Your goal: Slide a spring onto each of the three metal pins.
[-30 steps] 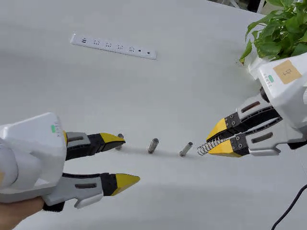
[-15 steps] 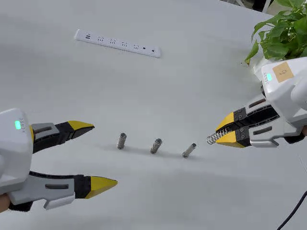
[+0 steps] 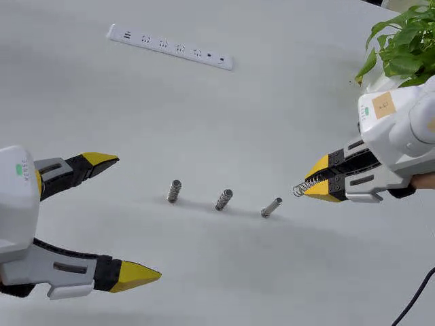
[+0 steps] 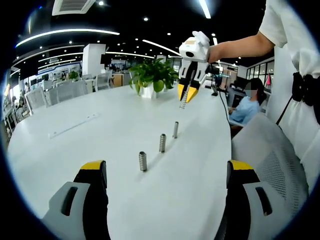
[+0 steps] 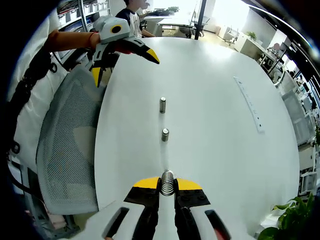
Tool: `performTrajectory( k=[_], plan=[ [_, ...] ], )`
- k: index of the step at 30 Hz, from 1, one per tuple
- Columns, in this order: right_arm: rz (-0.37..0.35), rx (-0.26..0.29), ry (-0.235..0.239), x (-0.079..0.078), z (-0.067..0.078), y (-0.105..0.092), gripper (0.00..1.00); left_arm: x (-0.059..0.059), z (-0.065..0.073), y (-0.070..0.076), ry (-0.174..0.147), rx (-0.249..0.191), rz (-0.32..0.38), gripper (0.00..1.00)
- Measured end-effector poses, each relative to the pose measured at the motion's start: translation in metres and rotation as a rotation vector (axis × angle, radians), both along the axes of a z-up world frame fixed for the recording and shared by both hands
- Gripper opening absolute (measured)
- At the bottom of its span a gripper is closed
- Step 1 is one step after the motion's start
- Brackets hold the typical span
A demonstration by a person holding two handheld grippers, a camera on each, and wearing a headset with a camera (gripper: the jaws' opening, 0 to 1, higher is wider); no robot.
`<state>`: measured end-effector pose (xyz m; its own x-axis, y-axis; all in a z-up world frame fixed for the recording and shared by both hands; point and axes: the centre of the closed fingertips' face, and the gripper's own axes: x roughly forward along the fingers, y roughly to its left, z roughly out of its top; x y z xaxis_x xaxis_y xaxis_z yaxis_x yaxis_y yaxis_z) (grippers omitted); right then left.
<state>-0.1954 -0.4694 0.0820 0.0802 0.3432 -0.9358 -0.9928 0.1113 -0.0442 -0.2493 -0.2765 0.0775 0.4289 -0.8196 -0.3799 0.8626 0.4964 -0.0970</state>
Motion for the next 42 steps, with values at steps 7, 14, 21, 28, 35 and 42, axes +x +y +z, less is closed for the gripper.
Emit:
performTrajectory(
  k=[7,14,21,28,35,42],
  plan=[
    [-0.005,-0.021,0.03,0.009,-0.023,-0.001,0.07,0.001,-0.003,-0.001,0.007,-0.01,0.0,0.99],
    [-0.008,-0.032,0.047,0.011,-0.035,-0.001,0.07,0.001,-0.006,-0.002,0.015,-0.02,0.0,0.99],
    [0.003,-0.045,0.059,0.013,-0.041,-0.003,0.07,0.001,-0.008,-0.001,0.024,-0.026,0.004,0.99],
    [0.01,-0.054,0.061,0.01,-0.042,-0.002,0.07,0.001,-0.009,-0.002,0.019,-0.031,0.002,0.99],
    [0.017,-0.058,0.071,0.009,-0.043,-0.001,0.07,0.001,-0.009,-0.002,0.019,-0.037,0.0,0.99],
    [0.022,-0.062,0.074,0.009,-0.045,-0.001,0.07,0.001,-0.009,-0.005,0.022,-0.044,-0.002,0.99]
  ],
)
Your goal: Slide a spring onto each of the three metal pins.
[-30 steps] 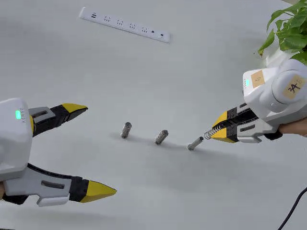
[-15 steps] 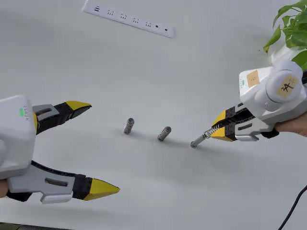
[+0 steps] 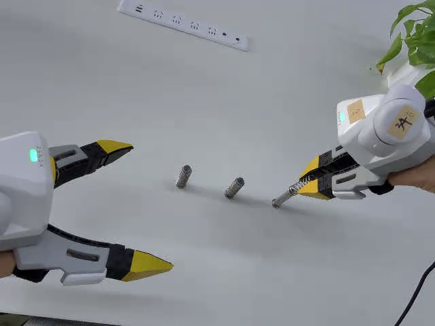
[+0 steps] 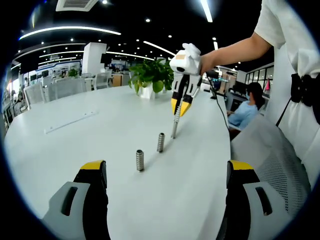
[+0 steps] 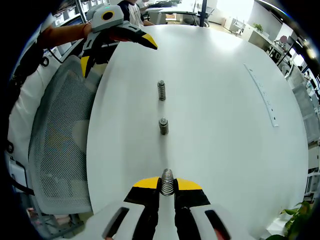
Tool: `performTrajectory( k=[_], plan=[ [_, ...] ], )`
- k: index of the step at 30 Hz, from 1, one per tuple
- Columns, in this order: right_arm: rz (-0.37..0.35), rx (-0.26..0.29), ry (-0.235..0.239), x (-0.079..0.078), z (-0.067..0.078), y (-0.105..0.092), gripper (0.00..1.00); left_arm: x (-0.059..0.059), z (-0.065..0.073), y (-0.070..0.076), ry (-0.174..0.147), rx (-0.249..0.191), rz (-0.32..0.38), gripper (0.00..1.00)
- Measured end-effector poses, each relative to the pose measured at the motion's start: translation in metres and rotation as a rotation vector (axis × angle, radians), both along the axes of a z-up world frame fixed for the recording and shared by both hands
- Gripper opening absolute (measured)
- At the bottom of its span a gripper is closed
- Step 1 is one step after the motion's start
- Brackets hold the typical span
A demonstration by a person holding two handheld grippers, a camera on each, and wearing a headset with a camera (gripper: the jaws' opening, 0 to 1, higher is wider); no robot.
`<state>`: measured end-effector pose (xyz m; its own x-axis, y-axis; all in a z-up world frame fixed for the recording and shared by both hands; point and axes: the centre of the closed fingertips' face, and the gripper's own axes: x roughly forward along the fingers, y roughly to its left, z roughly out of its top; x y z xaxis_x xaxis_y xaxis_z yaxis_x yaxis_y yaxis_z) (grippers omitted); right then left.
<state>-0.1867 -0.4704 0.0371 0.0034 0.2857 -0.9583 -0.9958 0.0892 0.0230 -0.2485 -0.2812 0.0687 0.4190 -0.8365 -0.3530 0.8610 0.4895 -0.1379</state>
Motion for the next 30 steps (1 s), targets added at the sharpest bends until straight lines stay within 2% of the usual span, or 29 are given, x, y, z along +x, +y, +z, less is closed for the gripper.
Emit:
performTrajectory(
  k=[8,20,30],
  plan=[
    [0.009,-0.009,0.006,0.004,-0.005,-0.003,0.07,0.0,-0.001,-0.002,0.005,-0.006,-0.001,0.99],
    [0.025,-0.027,0.013,-0.002,-0.006,0.003,0.07,0.0,-0.001,-0.002,0.012,-0.02,0.0,0.99],
    [0.037,-0.04,0.025,0.0,-0.015,0.002,0.07,-0.001,-0.003,-0.001,0.018,-0.024,0.001,0.98]
  ],
)
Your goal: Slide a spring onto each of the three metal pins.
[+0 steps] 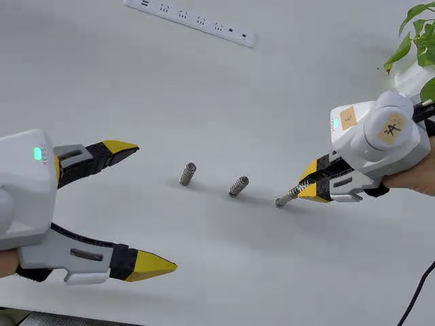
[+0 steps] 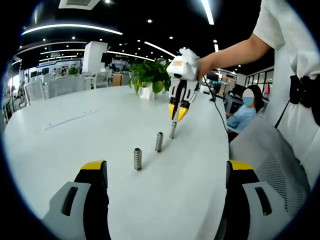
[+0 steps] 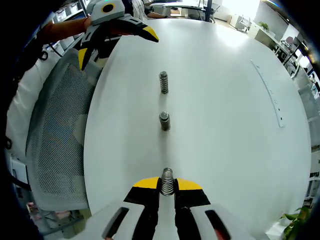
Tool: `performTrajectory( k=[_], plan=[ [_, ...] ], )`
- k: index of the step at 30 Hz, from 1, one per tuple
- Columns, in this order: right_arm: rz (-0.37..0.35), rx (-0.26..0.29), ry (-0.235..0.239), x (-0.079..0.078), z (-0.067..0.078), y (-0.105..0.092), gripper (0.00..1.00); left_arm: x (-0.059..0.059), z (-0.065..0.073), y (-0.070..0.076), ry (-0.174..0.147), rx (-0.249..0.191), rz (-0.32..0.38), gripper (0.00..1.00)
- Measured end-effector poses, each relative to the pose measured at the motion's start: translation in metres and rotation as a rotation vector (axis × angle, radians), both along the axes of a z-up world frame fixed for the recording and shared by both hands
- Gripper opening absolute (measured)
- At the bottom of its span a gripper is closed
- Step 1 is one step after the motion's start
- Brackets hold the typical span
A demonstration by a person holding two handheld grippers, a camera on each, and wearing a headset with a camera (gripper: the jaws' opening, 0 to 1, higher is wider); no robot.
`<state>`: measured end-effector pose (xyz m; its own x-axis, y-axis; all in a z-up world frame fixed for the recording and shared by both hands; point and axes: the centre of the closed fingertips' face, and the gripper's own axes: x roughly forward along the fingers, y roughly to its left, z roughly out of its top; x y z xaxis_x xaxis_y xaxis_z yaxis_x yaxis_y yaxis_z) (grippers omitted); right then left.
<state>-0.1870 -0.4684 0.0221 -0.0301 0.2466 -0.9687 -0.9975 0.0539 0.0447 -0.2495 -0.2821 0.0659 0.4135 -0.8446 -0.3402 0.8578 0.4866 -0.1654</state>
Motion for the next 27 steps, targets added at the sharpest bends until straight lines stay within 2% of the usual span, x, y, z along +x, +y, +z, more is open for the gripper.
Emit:
performTrajectory(
  k=[27],
  plan=[
    [0.02,-0.009,0.004,-0.003,-0.028,0.002,0.08,-0.004,-0.004,-0.001,0.019,-0.007,0.004,0.96]
  ],
)
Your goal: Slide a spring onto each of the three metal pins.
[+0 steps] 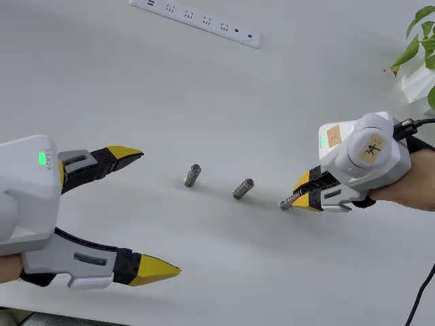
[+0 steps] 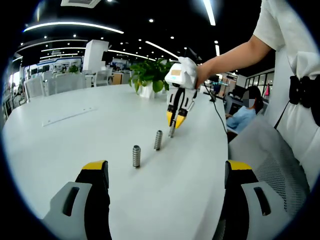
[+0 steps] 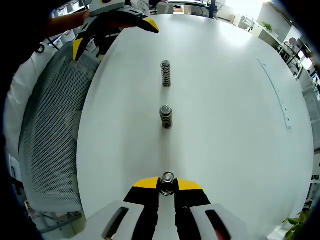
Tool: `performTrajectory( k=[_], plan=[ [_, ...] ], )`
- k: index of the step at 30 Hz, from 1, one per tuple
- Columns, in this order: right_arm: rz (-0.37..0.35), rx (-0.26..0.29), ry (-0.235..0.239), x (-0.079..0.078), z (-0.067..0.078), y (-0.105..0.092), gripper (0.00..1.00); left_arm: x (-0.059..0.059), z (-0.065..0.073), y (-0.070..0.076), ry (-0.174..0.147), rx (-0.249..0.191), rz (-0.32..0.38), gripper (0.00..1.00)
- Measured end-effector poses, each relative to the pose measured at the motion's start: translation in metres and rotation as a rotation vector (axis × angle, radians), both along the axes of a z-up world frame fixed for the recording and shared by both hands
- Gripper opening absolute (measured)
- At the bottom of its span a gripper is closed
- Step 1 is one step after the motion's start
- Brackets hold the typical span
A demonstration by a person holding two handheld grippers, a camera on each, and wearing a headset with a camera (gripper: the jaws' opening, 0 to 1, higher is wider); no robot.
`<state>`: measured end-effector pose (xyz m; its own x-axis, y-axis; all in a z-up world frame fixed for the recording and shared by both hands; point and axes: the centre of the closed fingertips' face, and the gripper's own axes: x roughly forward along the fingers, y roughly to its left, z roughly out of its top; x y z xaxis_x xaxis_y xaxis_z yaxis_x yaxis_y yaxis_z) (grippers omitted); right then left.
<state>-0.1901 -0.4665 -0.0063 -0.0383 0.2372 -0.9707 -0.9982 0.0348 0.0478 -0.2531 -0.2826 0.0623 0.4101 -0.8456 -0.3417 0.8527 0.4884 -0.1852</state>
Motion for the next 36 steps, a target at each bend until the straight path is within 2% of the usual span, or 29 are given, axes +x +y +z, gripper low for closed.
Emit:
performTrajectory(
  k=[12,21,28,36],
  plan=[
    [-0.008,-0.007,0.003,0.002,-0.009,-0.002,0.08,0.001,0.001,0.001,0.001,0.0,0.002,0.95],
    [-0.023,0.008,0.004,0.002,-0.006,0.0,0.11,0.002,0.001,0.003,-0.001,0.003,0.004,0.95],
    [-0.048,0.031,-0.013,0.003,0.003,0.0,0.15,0.0,0.004,0.003,-0.009,0.008,-0.002,0.95],
    [-0.114,0.097,-0.063,0.008,0.023,0.0,0.22,-0.002,0.006,0.004,-0.022,0.032,-0.015,0.97]
  ],
)
